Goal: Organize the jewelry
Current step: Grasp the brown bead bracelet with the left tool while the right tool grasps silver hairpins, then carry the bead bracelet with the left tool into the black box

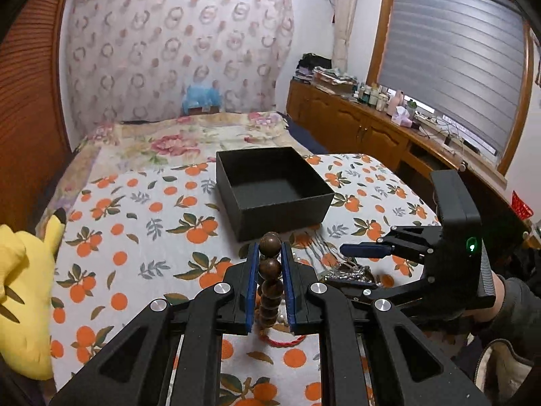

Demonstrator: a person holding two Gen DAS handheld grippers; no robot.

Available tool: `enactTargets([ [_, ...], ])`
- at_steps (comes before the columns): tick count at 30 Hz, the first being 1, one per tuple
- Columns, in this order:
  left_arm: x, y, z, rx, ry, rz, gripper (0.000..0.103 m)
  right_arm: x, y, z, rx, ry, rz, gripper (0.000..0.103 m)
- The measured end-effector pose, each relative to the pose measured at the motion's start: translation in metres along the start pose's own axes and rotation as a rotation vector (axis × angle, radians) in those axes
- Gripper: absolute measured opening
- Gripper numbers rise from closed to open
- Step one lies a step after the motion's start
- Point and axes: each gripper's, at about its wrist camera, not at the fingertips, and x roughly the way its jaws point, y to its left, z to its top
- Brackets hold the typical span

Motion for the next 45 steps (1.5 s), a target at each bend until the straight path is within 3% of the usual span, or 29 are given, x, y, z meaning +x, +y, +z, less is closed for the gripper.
enactTargets([
  [3,0.000,-0.001,0.000,0.002,-0.002,0.000,0.012,0.000,0.002,0.001,-0.014,0.001,-0.003,0.034],
  [12,-0.004,-0.004,0.003,0.003,-0.015,0.000,0.012,-0.019,-0.006,0.011,-0.032,-0.048,-0.034,0.018],
  [27,-0.008,-0.009,0.010,0.009,-0.044,-0.005,0.012,-0.049,-0.037,0.015,0.023,-0.101,-0.098,0.009],
  [39,-0.009,-0.011,0.020,0.012,-0.063,-0.002,0.012,-0.067,-0.051,0.016,0.043,-0.131,-0.136,0.009],
  [45,-0.012,-0.015,0.040,0.035,-0.093,-0.006,0.012,-0.082,-0.053,0.024,0.029,-0.164,-0.141,0.009],
])
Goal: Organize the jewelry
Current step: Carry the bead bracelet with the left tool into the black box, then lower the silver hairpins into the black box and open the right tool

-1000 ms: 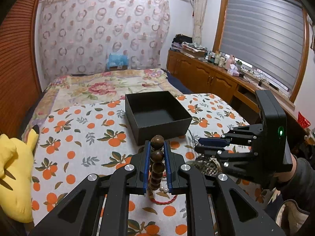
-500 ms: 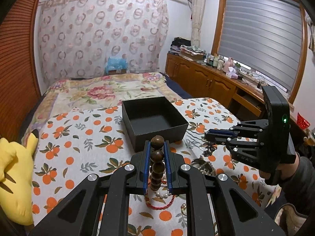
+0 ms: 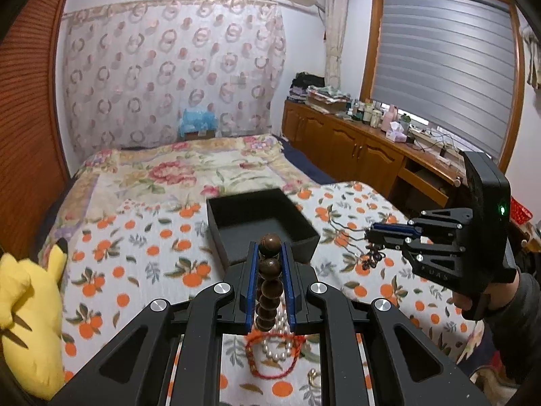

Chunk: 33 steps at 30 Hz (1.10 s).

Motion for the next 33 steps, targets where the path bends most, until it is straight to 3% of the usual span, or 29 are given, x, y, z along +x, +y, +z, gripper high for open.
enactTargets([
  [8,0.016,0.001,0.041,0.033,-0.025,0.007,0.012,0.000,-0.009,0.027,-0.020,-0.049,0.016,0.009],
  [16,0.069,0.012,0.067,0.030,0.030,0.005,0.012,0.015,-0.020,0.054,-0.043,-0.077,0.034,0.009],
  [24,0.117,0.022,0.065,0.012,0.099,0.008,0.014,0.038,-0.026,0.069,-0.059,-0.081,0.064,0.009],
  [33,0.108,0.052,0.045,-0.035,0.109,0.070,0.028,0.071,-0.009,0.083,-0.145,-0.061,0.075,0.009],
])
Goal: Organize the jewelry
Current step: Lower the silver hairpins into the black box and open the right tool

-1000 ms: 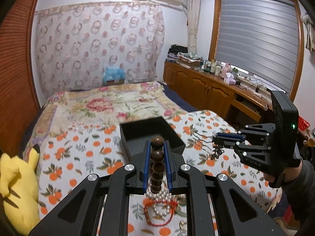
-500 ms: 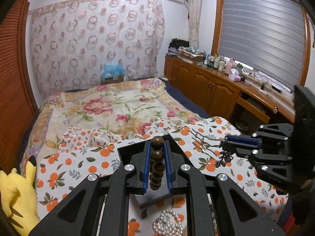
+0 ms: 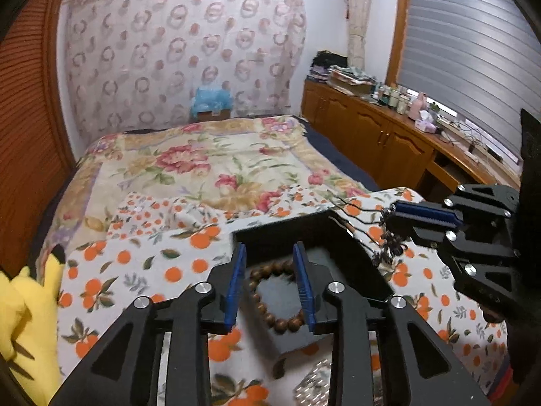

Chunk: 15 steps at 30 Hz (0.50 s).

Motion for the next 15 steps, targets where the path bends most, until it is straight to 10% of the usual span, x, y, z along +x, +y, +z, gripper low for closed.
enactTargets([
  [15,-0.027,0.015,-0.047,-0.042,0.018,0.016,0.030,0.048,0.036,-0.009,-0.135,0.107,-0.060,0.010],
])
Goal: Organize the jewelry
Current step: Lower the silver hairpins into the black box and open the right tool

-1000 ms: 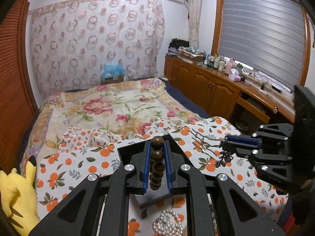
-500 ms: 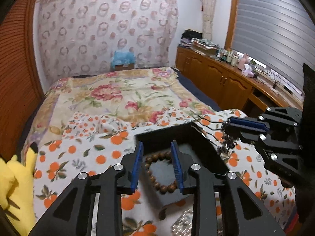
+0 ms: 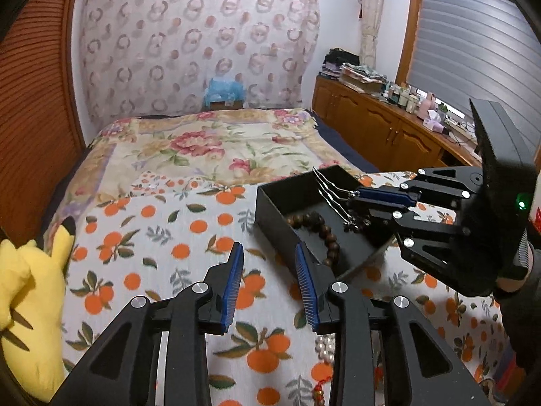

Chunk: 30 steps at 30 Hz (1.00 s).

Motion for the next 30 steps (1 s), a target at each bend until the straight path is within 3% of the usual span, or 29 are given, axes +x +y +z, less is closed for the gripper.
enactTargets([
  [15,-0.010,-0.004,-0.021,-0.007,0.019,-0.019,0.032,-0.006,-0.002,-0.009,0.088,0.022,0.054,0.011],
  [24,-0.010,-0.024,-0.031,0.027,0.045,-0.047,0.036,-0.037,-0.019,-0.024,0.203,-0.024,0.036,0.011],
  [30,-0.018,-0.036,-0.047,0.040,0.054,-0.061,0.037,-0.066,-0.017,-0.053,0.266,-0.038,0.024,0.013],
])
